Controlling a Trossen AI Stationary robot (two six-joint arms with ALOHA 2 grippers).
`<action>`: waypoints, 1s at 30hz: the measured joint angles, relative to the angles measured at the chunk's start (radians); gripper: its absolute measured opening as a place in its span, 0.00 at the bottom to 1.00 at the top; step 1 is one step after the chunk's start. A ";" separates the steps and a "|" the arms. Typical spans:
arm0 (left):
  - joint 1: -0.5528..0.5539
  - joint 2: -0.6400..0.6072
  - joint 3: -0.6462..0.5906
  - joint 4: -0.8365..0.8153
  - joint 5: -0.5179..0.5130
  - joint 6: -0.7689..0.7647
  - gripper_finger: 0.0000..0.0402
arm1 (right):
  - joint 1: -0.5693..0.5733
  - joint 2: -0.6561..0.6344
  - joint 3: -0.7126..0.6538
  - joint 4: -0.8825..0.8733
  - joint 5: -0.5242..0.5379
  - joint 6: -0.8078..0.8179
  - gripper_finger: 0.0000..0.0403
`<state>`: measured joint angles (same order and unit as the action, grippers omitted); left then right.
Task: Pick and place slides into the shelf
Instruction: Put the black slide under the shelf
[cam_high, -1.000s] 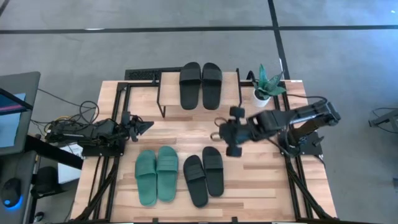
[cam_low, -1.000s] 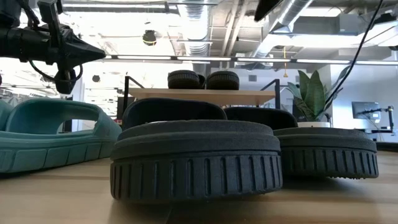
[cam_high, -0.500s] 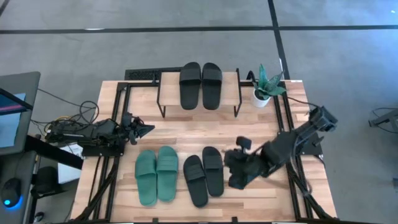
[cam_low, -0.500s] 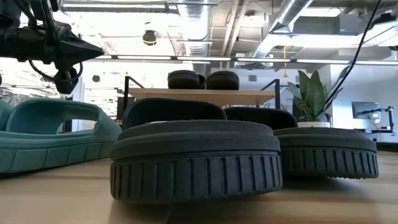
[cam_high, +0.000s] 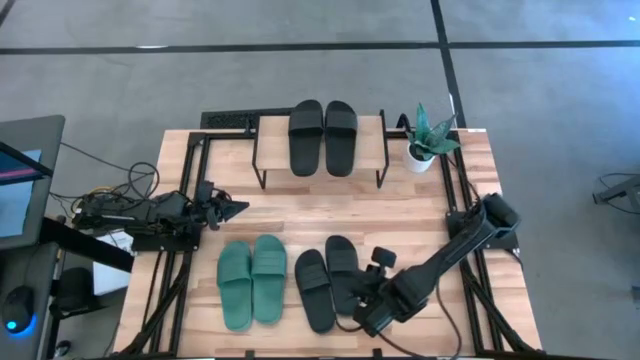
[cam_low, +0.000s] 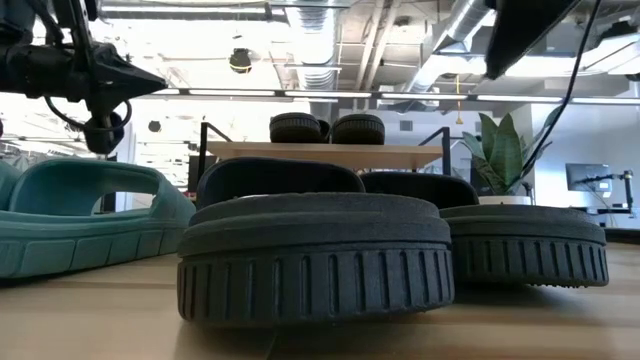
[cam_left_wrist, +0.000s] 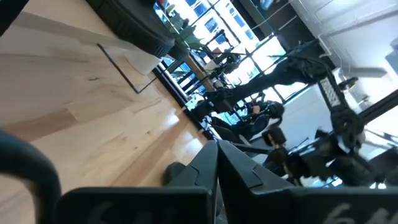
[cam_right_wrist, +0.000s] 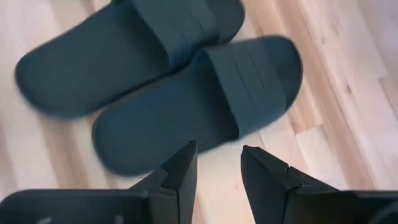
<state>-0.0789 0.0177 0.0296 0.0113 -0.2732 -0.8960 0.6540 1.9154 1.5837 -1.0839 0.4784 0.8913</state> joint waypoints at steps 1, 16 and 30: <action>0.000 0.000 0.000 0.000 0.000 -0.002 0.00 | -0.002 0.010 0.000 0.010 0.021 -0.001 0.28; 0.000 0.000 0.000 -0.002 0.016 0.031 0.00 | -0.012 0.136 0.000 0.166 0.121 -0.086 0.28; 0.000 0.000 -0.001 -0.007 0.067 0.082 0.00 | -0.080 0.136 0.001 0.130 0.097 -0.193 0.28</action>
<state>-0.0792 0.0177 0.0288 0.0040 -0.2058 -0.8144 0.5735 2.0510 1.5845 -0.9541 0.5755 0.6983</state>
